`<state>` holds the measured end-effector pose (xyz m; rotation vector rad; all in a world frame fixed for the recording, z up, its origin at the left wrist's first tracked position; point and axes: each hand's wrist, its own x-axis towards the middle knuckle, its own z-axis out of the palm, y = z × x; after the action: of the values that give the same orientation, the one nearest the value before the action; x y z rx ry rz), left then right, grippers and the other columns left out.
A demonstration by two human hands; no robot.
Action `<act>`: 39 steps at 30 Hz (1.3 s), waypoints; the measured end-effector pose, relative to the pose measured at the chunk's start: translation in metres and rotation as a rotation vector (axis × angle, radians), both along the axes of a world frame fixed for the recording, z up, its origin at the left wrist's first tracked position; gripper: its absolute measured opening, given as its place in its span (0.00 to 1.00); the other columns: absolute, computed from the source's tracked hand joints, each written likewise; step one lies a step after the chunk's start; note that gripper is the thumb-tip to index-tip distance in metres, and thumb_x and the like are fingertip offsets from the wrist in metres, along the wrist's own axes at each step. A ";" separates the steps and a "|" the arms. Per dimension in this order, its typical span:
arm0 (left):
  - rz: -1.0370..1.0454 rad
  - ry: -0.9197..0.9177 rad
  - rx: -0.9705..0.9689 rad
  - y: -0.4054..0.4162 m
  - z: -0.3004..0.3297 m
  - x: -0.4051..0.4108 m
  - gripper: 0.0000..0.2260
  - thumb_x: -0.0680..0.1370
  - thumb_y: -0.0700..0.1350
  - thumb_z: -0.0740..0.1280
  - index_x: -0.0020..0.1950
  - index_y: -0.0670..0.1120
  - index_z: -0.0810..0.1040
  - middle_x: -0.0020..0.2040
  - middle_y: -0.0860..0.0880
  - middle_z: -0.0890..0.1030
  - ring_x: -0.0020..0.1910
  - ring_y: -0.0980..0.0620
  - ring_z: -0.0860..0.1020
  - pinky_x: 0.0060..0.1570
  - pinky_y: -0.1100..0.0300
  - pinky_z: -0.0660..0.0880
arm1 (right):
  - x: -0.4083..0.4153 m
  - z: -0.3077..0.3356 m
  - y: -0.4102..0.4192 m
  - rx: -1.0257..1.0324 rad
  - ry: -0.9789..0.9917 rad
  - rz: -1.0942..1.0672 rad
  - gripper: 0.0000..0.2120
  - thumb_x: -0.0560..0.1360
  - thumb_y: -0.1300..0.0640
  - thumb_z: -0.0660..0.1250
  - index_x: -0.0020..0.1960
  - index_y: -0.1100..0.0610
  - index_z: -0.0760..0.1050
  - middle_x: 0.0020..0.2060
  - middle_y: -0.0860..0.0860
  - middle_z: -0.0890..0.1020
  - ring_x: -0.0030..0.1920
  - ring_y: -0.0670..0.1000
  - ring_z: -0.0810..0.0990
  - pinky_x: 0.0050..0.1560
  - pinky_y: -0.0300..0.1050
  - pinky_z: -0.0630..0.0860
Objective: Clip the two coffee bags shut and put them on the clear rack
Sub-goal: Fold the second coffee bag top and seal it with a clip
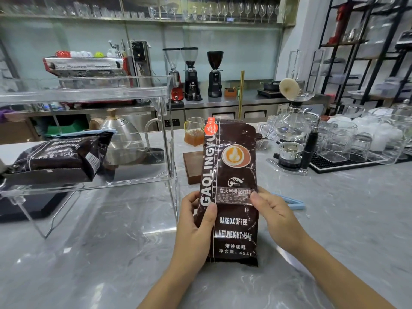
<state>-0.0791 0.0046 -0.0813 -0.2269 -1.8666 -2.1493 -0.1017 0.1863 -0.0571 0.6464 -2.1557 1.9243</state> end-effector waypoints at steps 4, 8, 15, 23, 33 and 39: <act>0.018 -0.001 -0.005 0.000 -0.001 0.000 0.12 0.77 0.51 0.70 0.60 0.58 0.75 0.61 0.47 0.83 0.54 0.54 0.86 0.55 0.50 0.84 | 0.000 0.001 0.008 0.144 0.081 -0.053 0.20 0.80 0.53 0.58 0.42 0.63 0.83 0.56 0.45 0.84 0.55 0.50 0.84 0.56 0.48 0.79; 0.063 0.031 -0.013 0.000 -0.004 -0.001 0.13 0.76 0.52 0.69 0.59 0.60 0.76 0.59 0.50 0.84 0.53 0.57 0.86 0.51 0.55 0.84 | 0.003 0.004 0.006 0.155 0.079 -0.027 0.18 0.79 0.51 0.61 0.32 0.49 0.80 0.51 0.37 0.84 0.44 0.42 0.84 0.43 0.34 0.76; 0.117 0.051 0.000 -0.005 0.000 -0.003 0.14 0.75 0.51 0.71 0.50 0.73 0.77 0.52 0.64 0.85 0.50 0.62 0.86 0.43 0.67 0.82 | 0.004 -0.002 0.011 0.364 0.024 -0.041 0.14 0.73 0.49 0.71 0.36 0.58 0.76 0.34 0.43 0.83 0.38 0.44 0.80 0.43 0.43 0.75; 0.145 0.105 -0.059 0.000 0.007 0.004 0.15 0.77 0.53 0.68 0.52 0.76 0.73 0.54 0.69 0.82 0.53 0.62 0.84 0.47 0.67 0.81 | 0.002 -0.002 0.012 0.290 0.014 -0.077 0.19 0.71 0.45 0.73 0.34 0.59 0.73 0.29 0.43 0.81 0.33 0.39 0.77 0.37 0.34 0.74; 0.205 0.121 -0.086 -0.002 0.009 0.004 0.12 0.77 0.51 0.67 0.57 0.66 0.73 0.53 0.71 0.82 0.51 0.63 0.84 0.49 0.67 0.81 | 0.002 -0.008 0.014 0.502 -0.055 -0.056 0.22 0.65 0.33 0.72 0.30 0.51 0.72 0.29 0.41 0.80 0.33 0.41 0.77 0.37 0.37 0.75; 0.187 0.121 -0.077 -0.005 0.012 0.004 0.18 0.77 0.51 0.68 0.52 0.78 0.72 0.53 0.73 0.81 0.51 0.66 0.84 0.43 0.72 0.79 | 0.000 -0.005 0.015 0.395 -0.114 0.093 0.19 0.73 0.56 0.73 0.27 0.53 0.70 0.35 0.41 0.80 0.37 0.40 0.78 0.42 0.34 0.72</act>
<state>-0.0754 -0.0006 -0.0691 -0.1862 -1.8269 -1.9001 -0.1016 0.2016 -0.0616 0.7254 -2.6536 1.6195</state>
